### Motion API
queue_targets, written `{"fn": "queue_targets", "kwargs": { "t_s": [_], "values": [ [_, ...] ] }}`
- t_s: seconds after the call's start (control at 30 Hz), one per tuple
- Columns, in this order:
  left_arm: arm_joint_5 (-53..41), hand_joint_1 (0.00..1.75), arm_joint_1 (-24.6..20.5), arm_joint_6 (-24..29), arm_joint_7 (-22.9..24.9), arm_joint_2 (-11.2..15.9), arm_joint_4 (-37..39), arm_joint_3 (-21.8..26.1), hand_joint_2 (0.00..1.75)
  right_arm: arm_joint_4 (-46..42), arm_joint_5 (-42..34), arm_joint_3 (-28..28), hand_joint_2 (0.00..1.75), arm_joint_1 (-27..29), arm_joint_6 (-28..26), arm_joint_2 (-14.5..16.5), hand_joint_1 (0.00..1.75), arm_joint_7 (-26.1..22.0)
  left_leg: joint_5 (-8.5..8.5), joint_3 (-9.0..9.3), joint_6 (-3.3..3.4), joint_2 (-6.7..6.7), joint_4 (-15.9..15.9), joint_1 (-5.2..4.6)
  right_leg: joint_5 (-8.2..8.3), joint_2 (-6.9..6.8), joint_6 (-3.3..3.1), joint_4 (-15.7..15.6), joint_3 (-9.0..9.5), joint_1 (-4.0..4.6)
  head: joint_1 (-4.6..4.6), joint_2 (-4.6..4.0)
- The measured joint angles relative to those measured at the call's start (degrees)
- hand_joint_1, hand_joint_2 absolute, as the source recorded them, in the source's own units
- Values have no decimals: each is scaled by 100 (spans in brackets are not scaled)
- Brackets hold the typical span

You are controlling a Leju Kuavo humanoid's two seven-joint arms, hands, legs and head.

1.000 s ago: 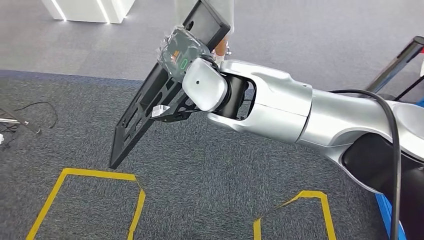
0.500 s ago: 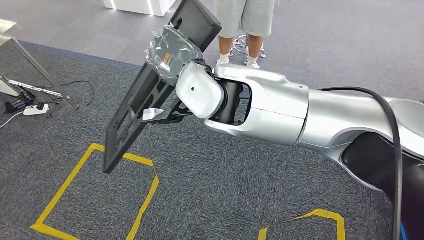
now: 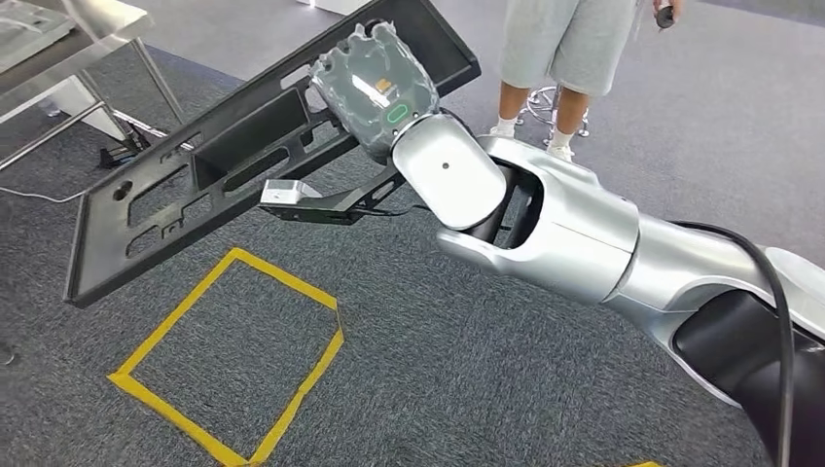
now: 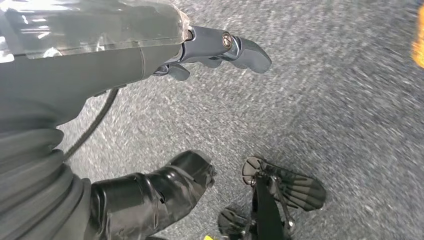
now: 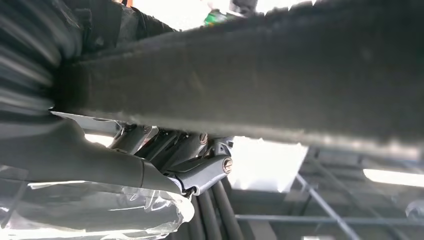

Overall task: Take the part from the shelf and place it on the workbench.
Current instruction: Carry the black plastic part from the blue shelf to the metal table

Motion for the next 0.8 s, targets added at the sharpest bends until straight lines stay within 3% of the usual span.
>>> {"fn": "queue_targets", "kwargs": {
  "t_s": [0.07, 0.1, 0.13, 0.17, 0.23, 0.3, 0.37, 0.4, 0.47, 0.53, 0.57, 0.6, 0.67, 0.73, 0.8],
  "values": [
    [-1, 0, -6, 3, -3, 15, 1, 0, 175, -59, 15, -59, 175, 17, 2, -23, 175, -7, 6, -129, -87, -143, 118, 23, 70, 234, 12, -332, 147, -43, -14, 0],
    [0, 0, -9, 4, -5, 21, 2, 0, 175, -85, 20, -78, 175, 29, 7, -34, 175, -10, 35, -182, -122, -214, 133, 39, 51, 239, -19, -334, 145, -25, -20, 0],
    [1, 0, 2, 3, -6, 23, 2, 0, 175, -112, 22, -95, 175, 41, 14, -34, 175, -15, 67, -217, -147, -291, 120, 60, 58, 155, -66, -319, 127, -12, -32, 0],
    [1, 0, 16, 1, -6, 15, 2, 0, 175, -129, 23, -107, 175, 45, 28, -33, 175, -20, 66, -246, -171, -265, 129, 68, 69, 65, -109, -328, 128, 2, -34, 0],
    [0, 0, 34, -3, -2, -1, 2, 0, 175, -158, 22, -125, 175, 37, 55, -29, 175, -35, -92, -391, -195, 10, 392, 47, 99, -103, -204, -359, 140, 21, -72, 0],
    [-1, 0, 17, -1, 8, -10, 2, 0, 175, -187, 2, -132, 175, 31, 83, -26, 175, -41, -440, -689, -190, 354, 1067, 24, 120, -260, -258, -386, 139, 77, -108, 0],
    [2, 0, 4, 6, 37, -11, 2, 0, 175, -201, -80, -136, 175, 32, 180, -25, 175, -8, -657, -916, -147, 440, 1641, 8, 120, -434, -279, -393, 136, 134, -109, 0],
    [6, 0, 4, 11, 51, -13, 2, 0, 175, -200, -145, -136, 175, 32, 263, -23, 175, 27, -628, -888, -111, 449, 1657, -14, 116, -521, -287, -393, 137, 154, -110, 0],
    [14, 0, 8, 25, 73, -14, 2, 0, 175, -185, -261, -137, 175, 24, 418, -14, 175, 89, -345, -489, -20, 554, 1035, -102, 103, -684, -305, -397, 152, 179, -109, 0],
    [19, 0, 1, 37, 79, -4, 2, 0, 175, -165, -328, -139, 175, -2, 485, -4, 175, 117, -173, -57, 74, 863, 301, -244, 99, -809, -309, -424, 169, 195, -109, 0],
    [23, 0, -6, 42, 81, 4, 2, 0, 175, -151, -394, -141, 175, -27, 528, -1, 175, 146, -161, 42, 112, 965, 109, -303, 101, -869, -301, -442, 176, 201, -110, 0],
    [30, 0, -12, 46, 84, 12, 2, 1, 175, -130, -494, -144, 175, -56, 599, 11, 175, 196, -174, 66, 135, 989, 40, -343, 104, -932, -290, -464, 184, 204, -109, 0],
    [46, 0, -9, 50, 84, 18, 2, 1, 175, -7, -742, -145, 175, -144, 807, 60, 175, 369, -116, 106, 168, 839, -70, -346, 90, -1011, -253, -482, 207, 196, -112, 0],
    [61, 0, -9, 45, 66, 12, 2, 0, 175, 185, -905, -142, 175, -262, 977, 100, 175, 571, -50, 179, 197, 713, -191, -296, -32, -749, -216, -311, 151, 174, -108, 0],
    [81, 0, -18, 36, 50, -10, 2, 0, 175, 364, -1013, -140, 175, -378, 1067, 53, 175, 753, -18, 203, 222, 572, -234, -252, -343, -389, -180, 327, -155, 156, -87, 0]
  ]
}}
